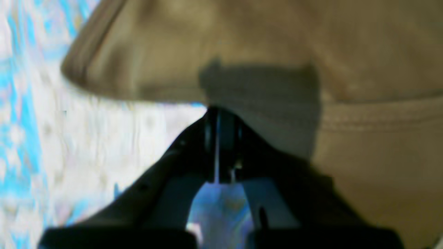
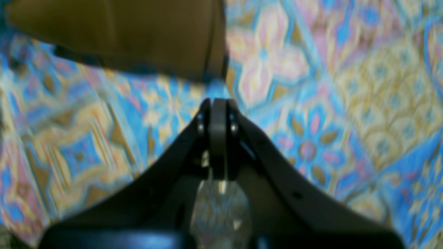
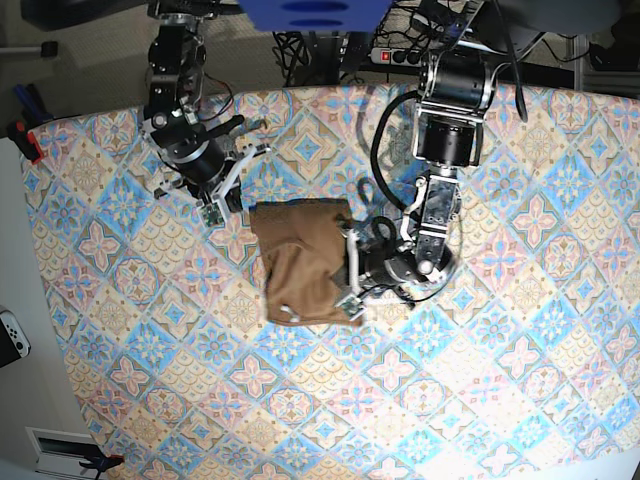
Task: Layout the t-shirt on the table in an organized manner, then fold the t-shirt properly
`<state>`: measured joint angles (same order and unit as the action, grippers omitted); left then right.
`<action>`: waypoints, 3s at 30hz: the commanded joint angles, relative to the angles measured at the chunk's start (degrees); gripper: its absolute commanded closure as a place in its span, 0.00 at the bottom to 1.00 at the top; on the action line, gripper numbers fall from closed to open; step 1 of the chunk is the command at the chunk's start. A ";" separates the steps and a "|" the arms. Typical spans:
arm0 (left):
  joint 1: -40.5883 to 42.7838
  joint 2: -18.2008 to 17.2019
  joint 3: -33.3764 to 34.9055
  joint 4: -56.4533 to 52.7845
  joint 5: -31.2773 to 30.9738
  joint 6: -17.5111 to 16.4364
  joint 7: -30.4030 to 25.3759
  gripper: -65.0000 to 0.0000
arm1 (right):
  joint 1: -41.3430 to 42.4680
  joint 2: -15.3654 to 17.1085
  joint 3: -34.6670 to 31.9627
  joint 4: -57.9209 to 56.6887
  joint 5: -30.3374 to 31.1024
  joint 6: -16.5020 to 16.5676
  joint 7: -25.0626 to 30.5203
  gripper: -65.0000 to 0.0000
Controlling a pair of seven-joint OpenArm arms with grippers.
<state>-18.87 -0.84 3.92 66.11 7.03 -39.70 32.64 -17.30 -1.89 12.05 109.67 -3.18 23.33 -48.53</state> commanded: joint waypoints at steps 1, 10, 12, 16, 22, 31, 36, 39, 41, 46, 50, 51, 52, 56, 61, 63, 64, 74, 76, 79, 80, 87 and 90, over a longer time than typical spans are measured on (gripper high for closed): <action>-1.21 0.27 0.16 0.93 -0.83 -0.30 -2.01 1.00 | 0.20 0.09 0.03 1.15 0.67 0.10 1.10 1.00; 5.55 -1.22 -5.64 14.64 -0.83 -0.30 -2.45 1.00 | 0.29 0.09 0.03 1.32 0.67 0.10 1.10 1.00; 8.46 -1.22 -7.75 20.27 -0.74 -0.30 -2.27 1.00 | 0.38 0.09 0.03 1.32 0.67 0.10 1.10 1.00; 15.23 -1.66 -10.56 30.38 -0.74 -0.30 -2.27 1.00 | 0.29 0.09 0.39 1.41 0.67 0.10 1.10 1.00; 24.37 -1.66 -17.95 41.63 -1.27 -0.30 -2.62 1.00 | -1.47 0.00 1.35 2.20 0.67 0.01 1.19 1.00; 36.24 -1.40 -23.92 47.61 -1.36 -0.30 -10.18 1.00 | -9.03 -5.98 12.61 2.73 0.59 0.01 11.83 1.00; 45.55 -1.49 -24.10 47.87 -1.36 -0.30 -20.03 1.00 | -16.50 -6.33 14.54 2.82 0.67 0.01 20.01 1.00; 51.01 0.09 -26.30 47.96 -3.29 -0.30 -27.59 1.00 | -20.99 -6.50 15.77 2.82 0.94 -0.08 28.45 1.00; 53.91 2.20 -28.41 47.96 -6.10 -0.30 -32.34 1.00 | -22.92 -6.68 16.91 2.73 3.31 -0.08 33.72 1.00; 60.68 4.31 -31.31 47.70 -7.86 -0.30 -40.07 1.00 | -29.07 -6.68 20.87 2.46 13.07 -0.08 41.46 1.00; 67.44 4.67 -30.78 46.73 -7.86 -0.30 -46.40 1.00 | -32.41 -6.59 21.31 2.38 14.39 0.01 47.70 1.00; 68.68 4.75 -30.78 45.50 -7.86 -0.30 -48.25 1.00 | -32.85 -6.59 21.57 2.38 14.39 0.01 49.37 1.00; 69.64 5.19 -31.04 44.18 -7.86 -0.30 -49.92 1.00 | -33.73 -6.59 22.19 2.29 14.39 0.01 50.60 1.00; 73.25 6.16 -31.40 37.15 -7.86 -0.30 -56.86 1.00 | -36.90 -6.59 22.89 0.62 14.74 0.10 51.83 1.00; 75.71 6.25 -31.31 25.37 -7.51 -0.30 -68.82 1.00 | -39.71 -6.59 22.72 -1.93 14.83 0.10 54.20 1.00; 76.06 6.34 -31.22 20.71 -7.42 -0.30 -73.04 1.00 | -40.94 -6.68 22.72 -4.22 14.83 0.10 57.19 1.00; 76.06 6.34 -31.22 18.51 -7.42 -0.30 -74.53 1.00 | -41.29 -6.68 22.72 -5.80 14.83 0.10 59.04 1.00; 72.98 5.90 -31.40 3.65 -7.16 -0.30 -76.20 1.00 | -40.94 -6.50 22.63 -23.47 14.65 0.10 66.51 1.00; 70.61 4.40 -32.19 -1.10 -6.81 -0.30 -76.20 1.00 | -40.94 -6.50 22.63 -26.46 14.48 0.10 67.74 1.00; 67.09 2.91 -34.38 -8.04 -2.15 -0.30 -76.20 1.00 | -40.94 -6.50 22.63 -30.33 14.39 0.10 68.18 1.00; 65.86 2.29 -35.26 -10.06 -0.57 -0.30 -76.20 1.00 | -40.94 -6.50 22.63 -31.91 14.39 0.10 68.36 1.00; 55.84 -0.96 -42.38 -24.57 12.18 -0.30 -74.45 1.00 | -34.79 -6.50 22.63 -40.44 14.39 0.10 68.09 1.00; 50.39 -3.77 -43.70 -31.25 17.28 -0.30 -68.12 1.00 | -28.28 -6.50 22.89 -45.45 13.86 0.10 68.01 1.00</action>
<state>30.06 -4.34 -39.53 34.37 25.02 -39.66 -33.93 -43.22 -8.43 34.63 63.72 10.39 23.55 18.24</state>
